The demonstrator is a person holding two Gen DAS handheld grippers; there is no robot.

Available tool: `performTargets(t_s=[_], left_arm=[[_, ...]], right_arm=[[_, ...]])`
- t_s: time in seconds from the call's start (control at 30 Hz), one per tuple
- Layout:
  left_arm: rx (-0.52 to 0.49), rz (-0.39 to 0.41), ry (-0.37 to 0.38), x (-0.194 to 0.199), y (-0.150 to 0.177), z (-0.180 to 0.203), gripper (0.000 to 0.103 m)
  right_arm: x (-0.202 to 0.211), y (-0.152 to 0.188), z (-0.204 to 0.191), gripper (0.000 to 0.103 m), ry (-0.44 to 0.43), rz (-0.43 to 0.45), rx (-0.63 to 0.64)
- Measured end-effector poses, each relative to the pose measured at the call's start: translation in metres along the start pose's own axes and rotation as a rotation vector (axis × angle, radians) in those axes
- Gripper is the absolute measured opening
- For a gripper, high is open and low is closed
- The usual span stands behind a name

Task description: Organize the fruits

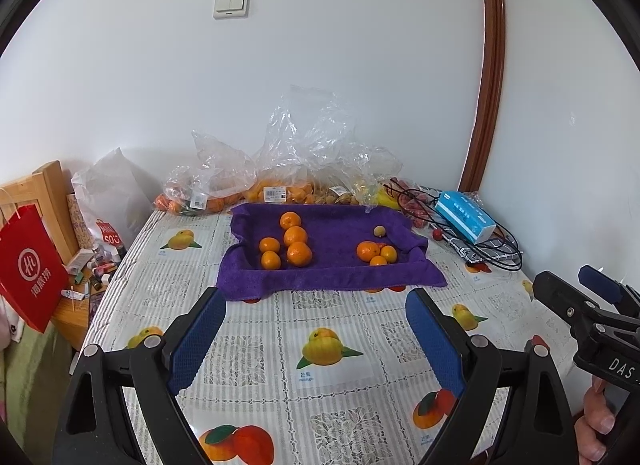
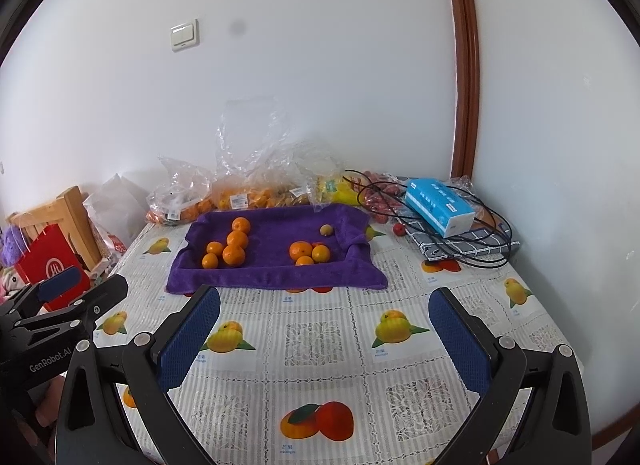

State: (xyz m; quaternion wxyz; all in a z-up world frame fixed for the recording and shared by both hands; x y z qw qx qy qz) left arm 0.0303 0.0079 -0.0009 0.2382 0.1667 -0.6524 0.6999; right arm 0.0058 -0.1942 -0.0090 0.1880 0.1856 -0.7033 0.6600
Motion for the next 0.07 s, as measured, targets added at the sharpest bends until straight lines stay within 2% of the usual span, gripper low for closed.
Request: performTargets(t_s=[0.07], left_arm=[[-0.006,0.003,0.001,-0.0003,0.0003,-0.0001,0.093]], right_arm=[[-0.0013,0.0,-0.0007,0.103,-0.006,-0.001,-0.001]])
Point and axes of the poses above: each gripper's, at about its wrist camera, not at the fingertips, and x roughly against the way its jaws point, z to its right, y to its underside, the point moved 2 cm from there along -x, roughly the way its jaws point, and after that the axes turned 2 degrees about y, right-handed, at the moved point
